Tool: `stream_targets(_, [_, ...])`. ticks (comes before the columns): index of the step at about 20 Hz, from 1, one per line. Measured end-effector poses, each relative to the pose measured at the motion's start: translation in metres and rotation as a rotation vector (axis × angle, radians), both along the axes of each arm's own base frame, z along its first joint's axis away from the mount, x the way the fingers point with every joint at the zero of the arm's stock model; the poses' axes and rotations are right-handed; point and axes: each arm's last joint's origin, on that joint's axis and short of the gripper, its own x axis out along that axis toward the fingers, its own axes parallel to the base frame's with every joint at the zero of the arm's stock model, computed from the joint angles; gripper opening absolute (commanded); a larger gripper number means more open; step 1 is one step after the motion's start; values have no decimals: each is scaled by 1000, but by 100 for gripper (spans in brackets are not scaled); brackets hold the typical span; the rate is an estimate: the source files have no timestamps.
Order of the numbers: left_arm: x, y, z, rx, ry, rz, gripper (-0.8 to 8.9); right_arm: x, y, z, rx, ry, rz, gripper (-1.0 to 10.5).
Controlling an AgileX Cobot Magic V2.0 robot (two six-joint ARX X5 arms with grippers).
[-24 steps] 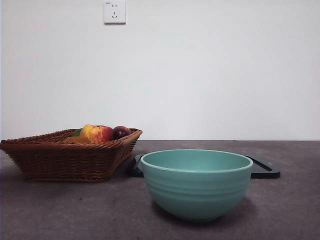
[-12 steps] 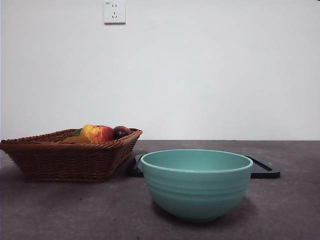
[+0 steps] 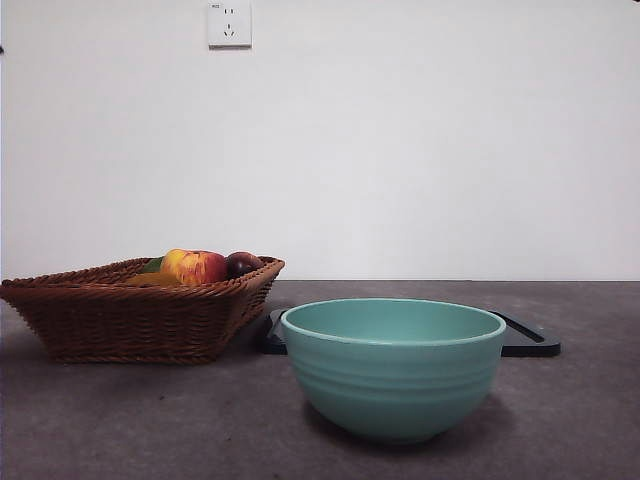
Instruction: Pick up the wifruite, put it on the bowl, pick up the plate, put it on desk
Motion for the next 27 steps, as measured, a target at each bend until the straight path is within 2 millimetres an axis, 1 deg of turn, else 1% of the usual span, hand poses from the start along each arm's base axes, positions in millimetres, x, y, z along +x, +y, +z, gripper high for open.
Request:
stream_targets(2, [10, -4, -3, 21, 4, 17, 438, 0, 0, 0, 0, -1, 0, 388])
stream_targets(6, [36, -18, -11, 70, 12, 50, 437, 0, 0, 0, 3, 2, -4, 388])
stream_targets(10, [67, -32, -20, 165, 28, 107, 437, 0, 0, 0, 3, 3, -4, 388])
stream_targets(14, [101, -42, -27, 285, 60, 192, 437, 0, 0, 0, 3, 3, -4, 388])
stream_targets(16, [118, -47, -34, 319, 85, 204, 437, 0, 0, 0, 3, 3, -4, 388])
stream_targets(18, [136, -55, -48, 349, 117, 195, 437, 0, 0, 0, 3, 3, -4, 388])
stream_targets(21, [155, -62, -74, 384, 165, 183, 436, 0, 0, 0, 4, 2, -4, 388])
stream_targets(24, [166, -66, -93, 407, 194, 176, 436, 1, 1, 1, 11, -16, -5, 388])
stream_targets(27, [175, -69, -107, 432, 204, 185, 436, 2, 1, 2, 12, -17, -6, 388])
